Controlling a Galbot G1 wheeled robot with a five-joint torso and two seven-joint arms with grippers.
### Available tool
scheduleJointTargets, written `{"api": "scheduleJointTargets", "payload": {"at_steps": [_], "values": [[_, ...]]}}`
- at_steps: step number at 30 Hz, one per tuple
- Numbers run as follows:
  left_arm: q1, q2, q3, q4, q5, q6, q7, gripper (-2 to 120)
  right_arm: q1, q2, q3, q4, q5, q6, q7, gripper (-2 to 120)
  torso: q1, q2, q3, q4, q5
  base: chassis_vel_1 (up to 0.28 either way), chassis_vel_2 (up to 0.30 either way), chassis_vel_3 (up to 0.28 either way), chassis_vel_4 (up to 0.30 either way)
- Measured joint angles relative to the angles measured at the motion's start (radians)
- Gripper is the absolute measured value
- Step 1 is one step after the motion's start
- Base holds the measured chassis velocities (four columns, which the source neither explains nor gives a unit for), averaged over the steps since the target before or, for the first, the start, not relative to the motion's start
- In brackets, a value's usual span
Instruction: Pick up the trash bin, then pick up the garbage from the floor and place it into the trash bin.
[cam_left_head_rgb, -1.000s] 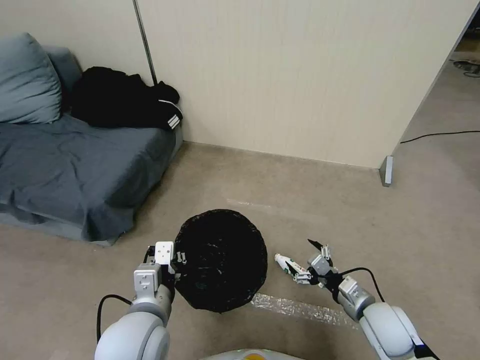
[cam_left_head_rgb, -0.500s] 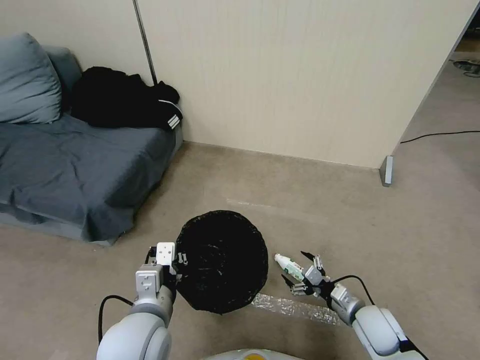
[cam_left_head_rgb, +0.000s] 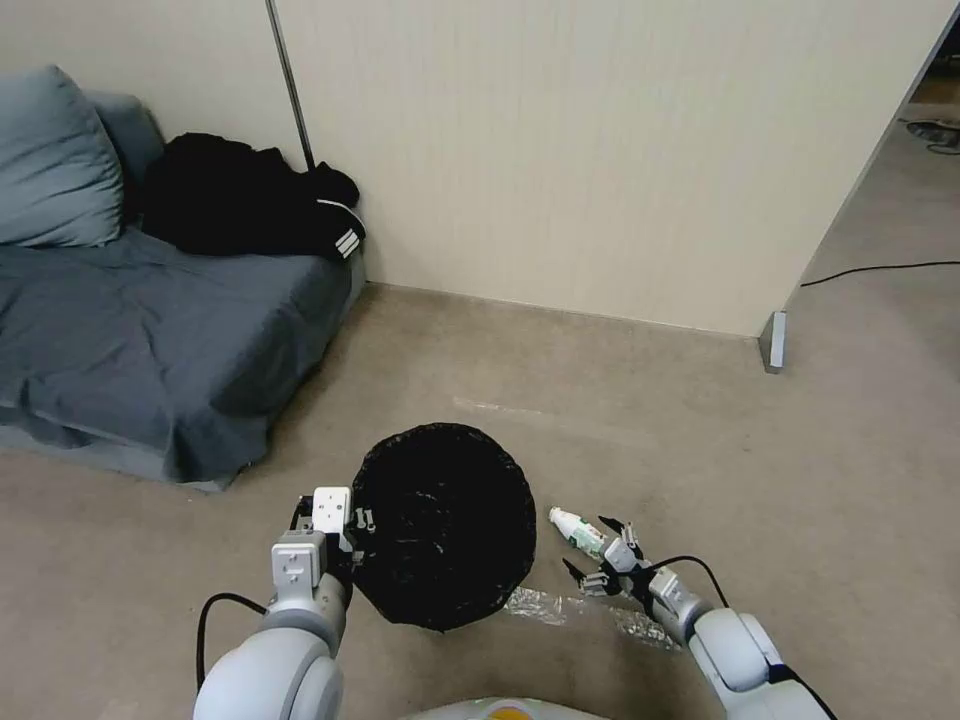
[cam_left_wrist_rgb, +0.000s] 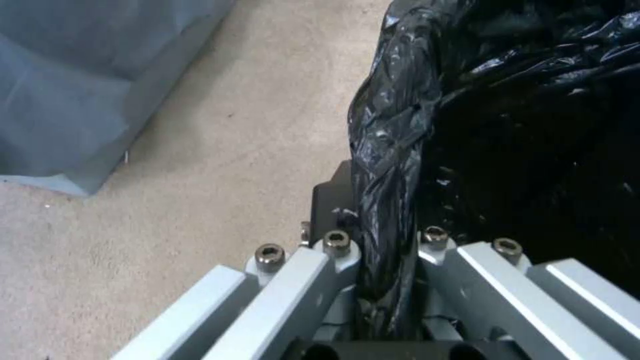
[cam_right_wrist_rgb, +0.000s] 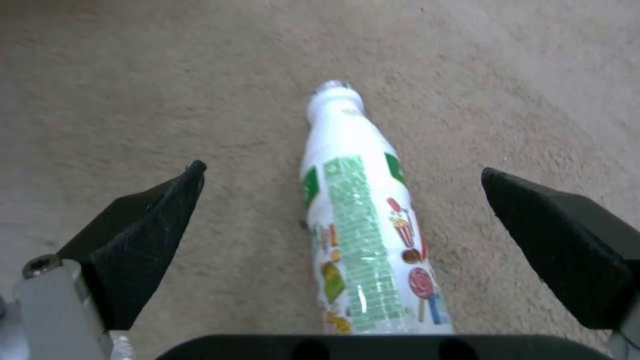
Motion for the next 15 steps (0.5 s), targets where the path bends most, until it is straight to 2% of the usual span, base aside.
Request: {"api": "scheduleJointTargets", "payload": {"at_steps": [8, 10, 11, 13, 14, 15], "values": [[0.004, 0.000, 0.000, 0.000, 0.002, 0.000, 0.000, 1, 0.062, 0.015, 0.006, -0.096, 0.005, 0.010, -0.004, 100, 0.000, 0.000, 0.000, 0.0000, -0.0001, 0.000, 0.000, 0.000, 0.000], [0.004, 0.000, 0.000, 0.000, 0.002, 0.000, 0.000, 1, 0.083, 0.029, 0.011, -0.153, 0.006, 0.016, -0.004, 89, 0.000, 0.000, 0.000, 0.0000, -0.0001, 0.000, 0.000, 0.000, 0.000], [0.004, 0.000, 0.000, 0.000, 0.002, 0.000, 0.000, 1, 0.083, 0.029, 0.011, -0.153, 0.006, 0.016, -0.004, 89, 0.000, 0.000, 0.000, 0.0000, -0.0001, 0.000, 0.000, 0.000, 0.000], [0.005, 0.000, -0.002, 0.000, 0.002, 0.000, -0.001, 1, 0.090, 0.037, 0.015, -0.188, 0.009, 0.025, -0.004, 78, 0.000, 0.000, 0.000, 0.0000, 0.0000, 0.000, 0.000, 0.000, 0.000], [0.005, 0.000, -0.002, 0.000, 0.002, 0.000, -0.001, 1, 0.090, 0.037, 0.015, -0.188, 0.009, 0.025, -0.004, 78, 0.000, 0.000, 0.000, 0.0000, 0.0000, 0.000, 0.000, 0.000, 0.000], [0.005, 0.000, -0.003, 0.000, 0.002, 0.000, -0.001, 1, 0.090, 0.038, 0.016, -0.195, 0.011, 0.027, -0.004, 73, 0.000, 0.000, 0.000, 0.0000, 0.0000, 0.000, 0.000, 0.000, 0.000]]}}
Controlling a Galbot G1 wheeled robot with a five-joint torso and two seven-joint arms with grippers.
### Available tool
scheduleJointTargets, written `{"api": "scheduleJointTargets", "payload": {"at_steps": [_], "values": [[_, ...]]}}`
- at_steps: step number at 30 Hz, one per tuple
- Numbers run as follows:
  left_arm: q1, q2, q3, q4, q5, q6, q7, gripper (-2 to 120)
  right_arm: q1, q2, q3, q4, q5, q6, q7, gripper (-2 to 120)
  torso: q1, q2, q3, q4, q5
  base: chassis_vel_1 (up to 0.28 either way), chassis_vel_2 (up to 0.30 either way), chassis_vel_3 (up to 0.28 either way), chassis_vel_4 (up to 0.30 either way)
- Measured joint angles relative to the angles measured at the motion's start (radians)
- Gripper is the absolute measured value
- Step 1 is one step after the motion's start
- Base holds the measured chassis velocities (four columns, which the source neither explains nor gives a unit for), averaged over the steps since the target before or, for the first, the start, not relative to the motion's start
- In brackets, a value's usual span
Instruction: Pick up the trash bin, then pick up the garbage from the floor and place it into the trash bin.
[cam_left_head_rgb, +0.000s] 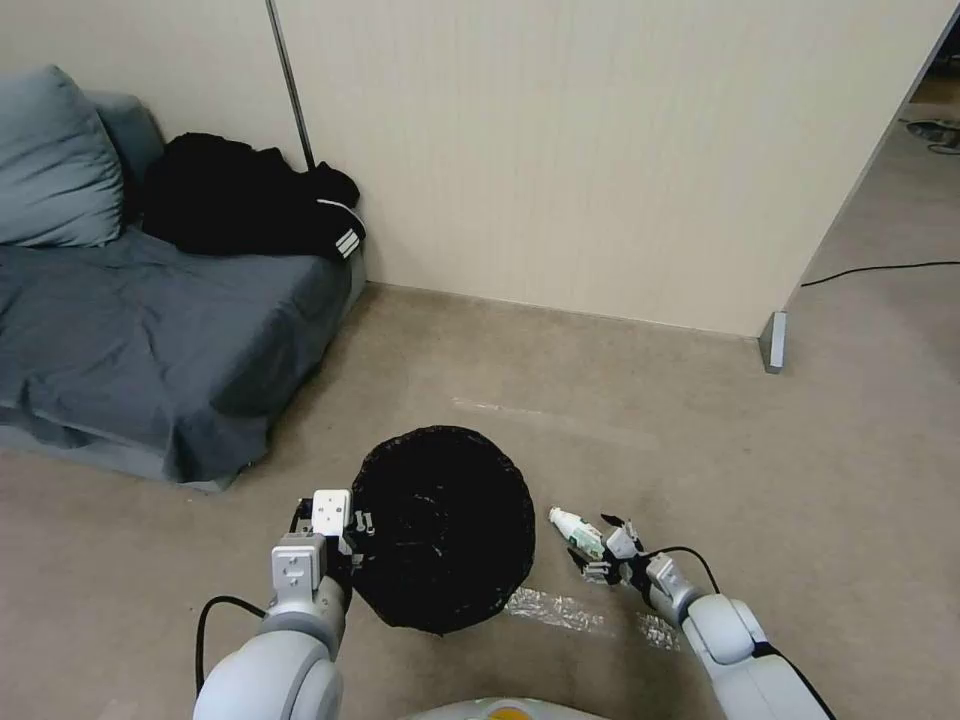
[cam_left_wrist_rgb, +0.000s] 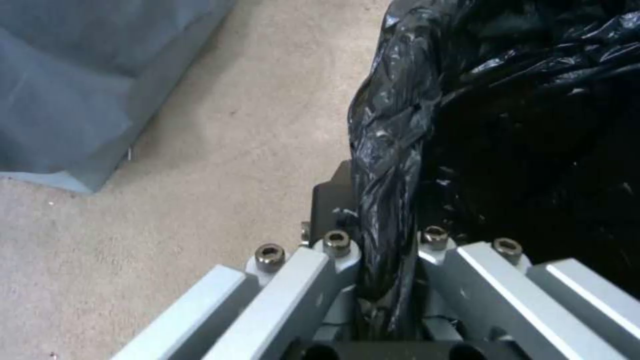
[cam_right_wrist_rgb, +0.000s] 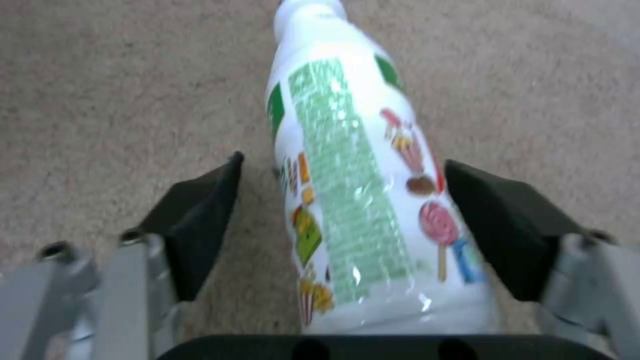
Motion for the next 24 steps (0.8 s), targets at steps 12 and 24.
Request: {"api": "scheduleJointTargets", "payload": {"at_steps": [12, 24], "values": [[-0.003, 0.000, 0.004, 0.002, 0.001, 0.000, 0.000, 1, -0.010, 0.005, 0.008, -0.017, 0.014, 0.013, -0.001, 34, 0.000, 0.000, 0.000, 0.0000, -0.0001, 0.000, 0.000, 0.000, 0.000], [-0.007, 0.000, 0.006, 0.005, 0.001, 0.000, 0.000, 1, -0.026, 0.004, 0.014, 0.011, 0.040, 0.018, 0.035, 28, 0.000, 0.000, 0.000, 0.0000, 0.0001, 0.000, 0.000, 0.000, 0.000]]}}
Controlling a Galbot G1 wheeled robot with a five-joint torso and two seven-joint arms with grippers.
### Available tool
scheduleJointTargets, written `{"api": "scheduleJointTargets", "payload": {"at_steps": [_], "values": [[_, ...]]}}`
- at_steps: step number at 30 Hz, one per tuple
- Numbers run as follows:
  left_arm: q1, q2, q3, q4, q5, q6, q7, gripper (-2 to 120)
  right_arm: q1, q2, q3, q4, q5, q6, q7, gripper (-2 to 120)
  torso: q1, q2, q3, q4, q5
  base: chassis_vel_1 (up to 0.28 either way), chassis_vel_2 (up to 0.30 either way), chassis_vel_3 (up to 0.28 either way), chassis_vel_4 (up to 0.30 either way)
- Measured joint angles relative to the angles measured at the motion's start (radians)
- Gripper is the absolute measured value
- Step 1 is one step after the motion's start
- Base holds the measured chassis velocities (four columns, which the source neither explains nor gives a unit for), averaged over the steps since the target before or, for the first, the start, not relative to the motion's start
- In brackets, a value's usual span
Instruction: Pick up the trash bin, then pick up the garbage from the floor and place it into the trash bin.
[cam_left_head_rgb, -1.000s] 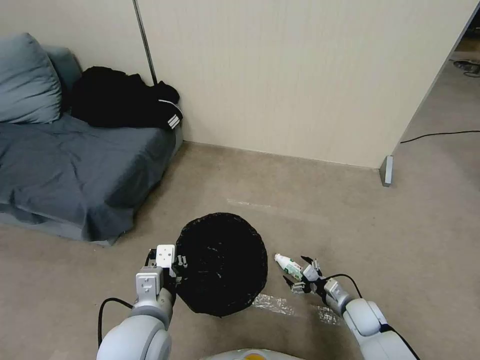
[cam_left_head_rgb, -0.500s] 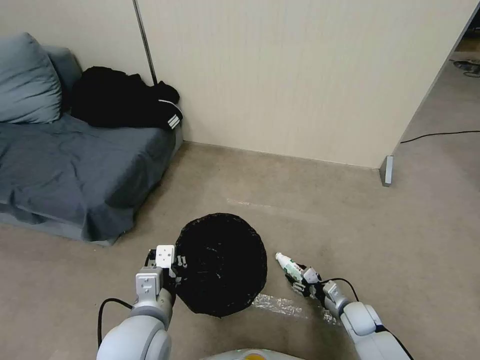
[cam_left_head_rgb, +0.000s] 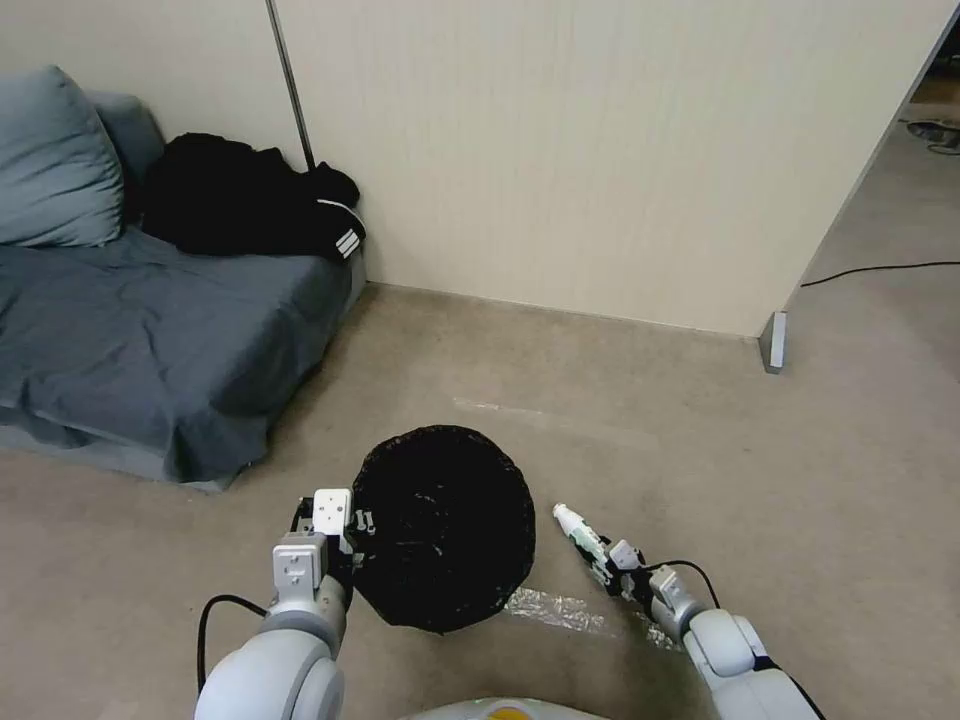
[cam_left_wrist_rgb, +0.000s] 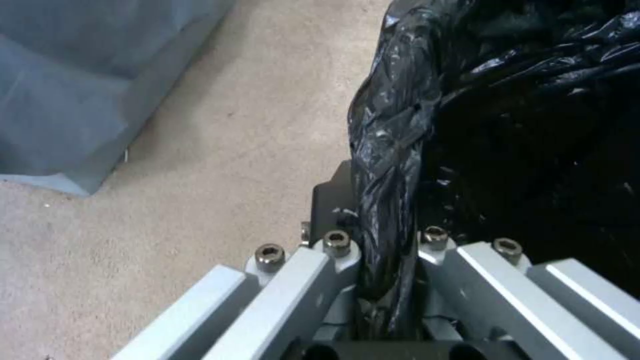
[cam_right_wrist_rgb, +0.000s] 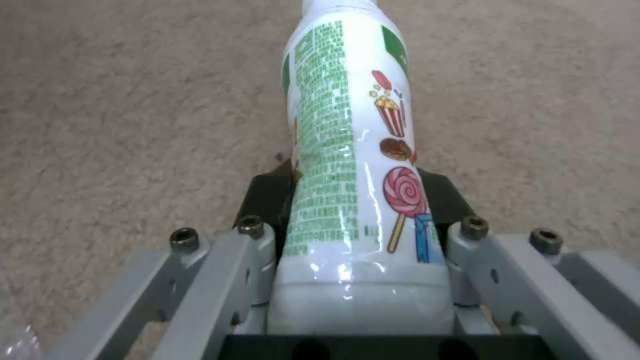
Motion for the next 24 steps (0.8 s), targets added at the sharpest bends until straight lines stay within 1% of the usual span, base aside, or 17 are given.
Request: {"api": "scheduleJointTargets", "payload": {"at_steps": [2, 3, 6, 7, 11, 12, 15, 16, 17, 18, 19, 22, 23, 24], "values": [[0.000, 0.001, 0.000, 0.000, 0.000, 0.000, 0.001, 1, -0.015, 0.001, 0.007, 0.035, 0.034, 0.004, 0.033, 28, 0.000, 0.000, 0.000, -0.0001, 0.0000, 0.000, 0.000, 0.000, 0.000], [0.000, 0.001, 0.000, 0.000, 0.000, 0.000, 0.001, 1, -0.015, 0.001, 0.007, 0.035, 0.034, 0.004, 0.033, 28, 0.000, 0.000, 0.000, -0.0001, 0.0000, 0.000, 0.000, 0.000, 0.000], [-0.002, 0.001, -0.002, 0.000, 0.000, 0.000, 0.002, 1, -0.040, 0.006, 0.034, 0.099, 0.091, 0.011, 0.065, 28, 0.000, 0.000, 0.000, 0.0001, 0.0000, 0.000, 0.000, 0.000, 0.000], [-0.002, 0.001, -0.002, 0.000, 0.000, 0.000, 0.002, 1, -0.040, 0.006, 0.034, 0.099, 0.091, 0.011, 0.065, 28, 0.000, 0.000, 0.000, 0.0001, 0.0000, 0.000, 0.000, 0.000, 0.000], [-0.004, 0.002, -0.003, 0.000, -0.003, 0.000, 0.003, 1, -0.081, 0.011, 0.087, 0.213, 0.156, 0.028, 0.094, 27, 0.000, 0.000, 0.000, 0.0000, -0.0001, 0.000, 0.000, 0.000, 0.000], [-0.004, 0.002, -0.003, 0.000, -0.003, 0.000, 0.003, 1, -0.081, 0.011, 0.087, 0.213, 0.156, 0.028, 0.094, 27, 0.000, 0.000, 0.000, 0.0000, -0.0001, 0.000, 0.000, 0.000, 0.000], [-0.006, 0.003, -0.004, 0.000, -0.003, 0.000, 0.004, 1, -0.124, 0.011, 0.125, 0.338, 0.219, 0.044, 0.103, 26, 0.000, 0.000, 0.000, 0.0001, -0.0002, 0.000, 0.000, 0.000, 0.000], [-0.006, 0.003, -0.004, 0.000, -0.003, 0.000, 0.004, 1, -0.124, 0.011, 0.125, 0.338, 0.219, 0.044, 0.103, 26, 0.000, 0.000, 0.000, 0.0001, -0.0002, 0.000, 0.000, 0.000, 0.000], [-0.006, 0.004, -0.004, 0.000, -0.004, -0.001, 0.004, 1, -0.143, 0.010, 0.134, 0.388, 0.244, 0.044, 0.104, 26, 0.000, 0.000, 0.000, 0.0000, 0.0000, 0.000, 0.000, 0.000, 0.000], [-0.006, 0.004, -0.004, 0.001, -0.004, -0.001, 0.004, 1, -0.170, 0.006, 0.140, 0.468, 0.284, 0.046, 0.104, 26, 0.000, 0.000, 0.000, -0.0002, 0.0000, 0.000, 0.000, 0.000, 0.000], [-0.006, 0.004, -0.004, 0.001, -0.004, -0.001, 0.004, 1, -0.170, 0.006, 0.140, 0.468, 0.284, 0.046, 0.104, 26, 0.000, 0.000, 0.000, -0.0002, 0.0000, 0.000, 0.000, 0.000, 0.000], [-0.009, 0.005, -0.004, 0.008, -0.005, -0.001, 0.005, 1, -0.220, -0.005, 0.143, 0.642, 0.376, 0.091, 0.078, 26, 0.000, 0.000, 0.000, 0.0000, -0.0001, 0.000, 0.000, 0.000, 0.000], [-0.009, 0.005, -0.004, 0.008, -0.005, -0.001, 0.005, 1, -0.220, -0.005, 0.143, 0.642, 0.376, 0.091, 0.078, 26, 0.000, 0.000, 0.000, 0.0000, -0.0001, 0.000, 0.000, 0.000, 0.000], [-0.010, 0.005, -0.003, 0.009, -0.005, -0.001, 0.005, 1, -0.237, -0.009, 0.137, 0.698, 0.410, 0.103, 0.064, 26, 0.000, 0.000, 0.000, 0.0001, -0.0003, 0.000, 0.000, 0.000, 0.000]]}}
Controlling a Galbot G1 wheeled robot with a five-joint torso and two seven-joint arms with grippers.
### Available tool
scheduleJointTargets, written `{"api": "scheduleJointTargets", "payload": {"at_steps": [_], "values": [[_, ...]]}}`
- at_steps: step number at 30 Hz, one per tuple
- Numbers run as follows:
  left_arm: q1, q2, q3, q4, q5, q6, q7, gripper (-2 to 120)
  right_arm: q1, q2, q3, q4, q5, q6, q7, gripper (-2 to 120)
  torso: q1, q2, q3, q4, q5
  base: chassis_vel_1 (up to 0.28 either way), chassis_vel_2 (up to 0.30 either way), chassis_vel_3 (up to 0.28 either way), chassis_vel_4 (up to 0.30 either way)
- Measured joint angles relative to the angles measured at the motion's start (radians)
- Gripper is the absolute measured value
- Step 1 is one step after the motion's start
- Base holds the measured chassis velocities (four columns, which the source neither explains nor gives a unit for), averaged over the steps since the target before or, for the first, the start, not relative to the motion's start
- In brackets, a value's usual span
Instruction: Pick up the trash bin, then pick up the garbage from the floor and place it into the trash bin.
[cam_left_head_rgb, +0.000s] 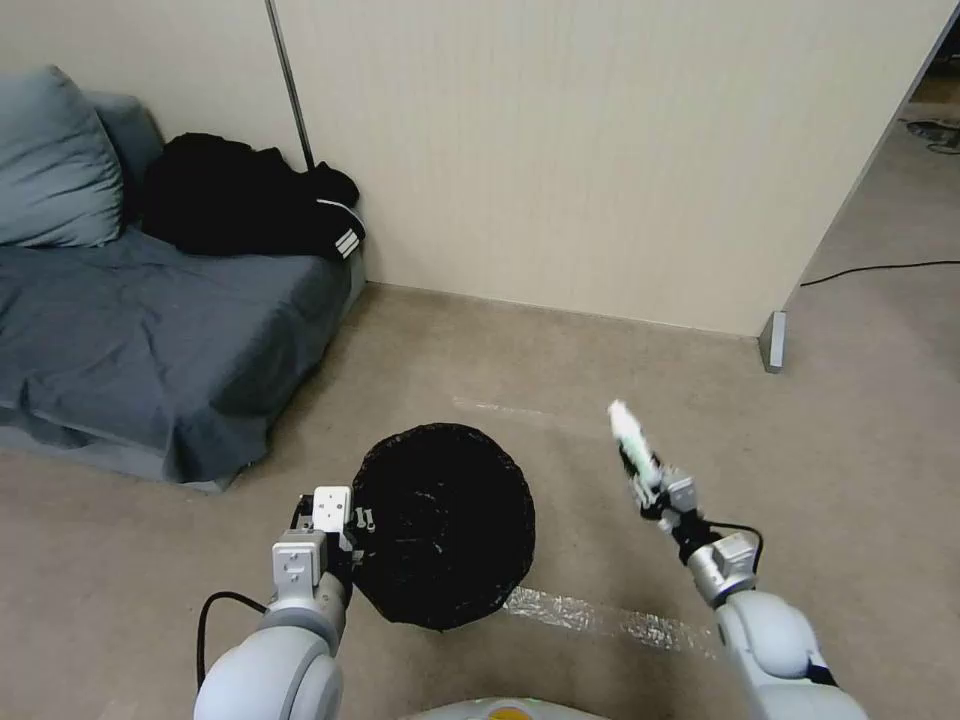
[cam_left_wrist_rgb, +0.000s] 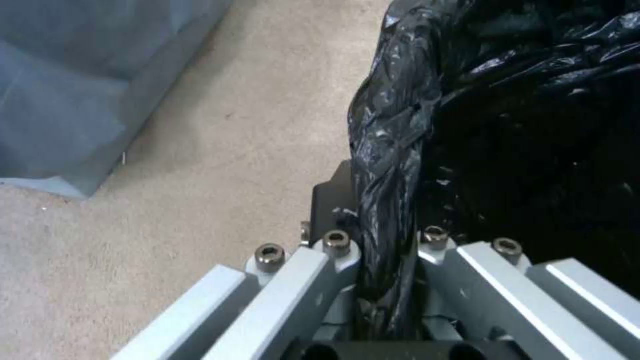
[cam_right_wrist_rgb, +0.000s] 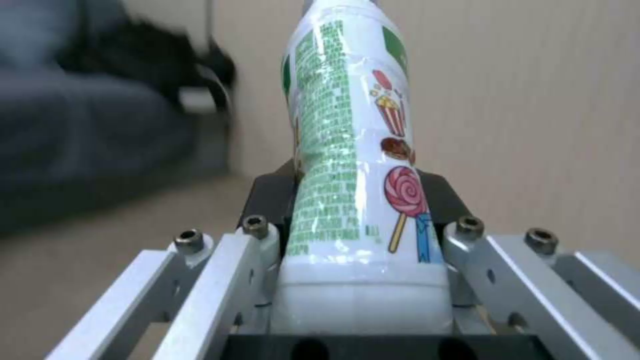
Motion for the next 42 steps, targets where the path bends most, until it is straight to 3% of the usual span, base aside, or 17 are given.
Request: {"api": "scheduleJointTargets", "payload": {"at_steps": [5, 9, 12, 13, 16, 20, 33, 42], "values": [[-0.004, 0.002, 0.002, 0.006, -0.001, 0.000, 0.003, 1, -0.079, -0.012, -0.074, 0.204, 0.094, 0.007, -0.031, 26, 0.000, 0.000, 0.000, -0.0001, 0.0002, 0.000, 0.000, 0.000, 0.000], [-0.004, 0.002, 0.004, 0.007, -0.001, 0.000, 0.004, 1, -0.107, -0.014, -0.141, 0.296, 0.101, -0.007, -0.018, 26, 0.000, 0.000, 0.000, -0.0001, 0.0000, 0.000, 0.000, 0.000, 0.000], [-0.005, 0.002, 0.009, 0.007, -0.001, 0.000, 0.005, 1, -0.132, -0.024, -0.277, 0.365, 0.087, -0.025, 0.041, 26, 0.000, 0.000, 0.000, -0.0001, 0.0000, 0.000, 0.000, 0.000, 0.000], [-0.005, 0.002, 0.009, 0.007, -0.001, 0.000, 0.005, 1, -0.132, -0.024, -0.277, 0.365, 0.087, -0.025, 0.041, 26, 0.000, 0.000, 0.000, -0.0001, 0.0000, 0.000, 0.000, 0.000, 0.000], [-0.007, 0.000, 0.013, 0.007, 0.000, 0.000, 0.005, 1, -0.140, -0.051, -0.414, 0.372, 0.034, -0.034, 0.106, 25, 0.000, 0.000, 0.000, 0.0000, 0.0001, 0.000, 0.000, 0.000, 0.000], [-0.008, -0.001, 0.015, 0.006, 0.001, 0.000, 0.006, 1, -0.132, -0.082, -0.486, 0.341, -0.005, -0.034, 0.135, 25, 0.000, 0.000, 0.000, -0.0001, 0.0001, 0.000, 0.000, 0.000, 0.000], [-0.011, -0.008, 0.039, 0.005, 0.014, 0.001, 0.006, 1, -0.039, -0.152, -0.598, 0.204, -0.026, -0.043, 0.168, 25, 0.000, 0.000, 0.000, 0.0000, 0.0002, 0.000, 0.000, 0.000, 0.000], [-0.011, -0.012, 0.044, 0.006, 0.021, 0.001, 0.006, 1, -0.013, -0.151, -0.599, 0.166, -0.023, -0.059, 0.163, 28, 0.000, 0.000, 0.000, -0.0001, 0.0003, 0.000, 0.000, 0.000, 0.000]]}}
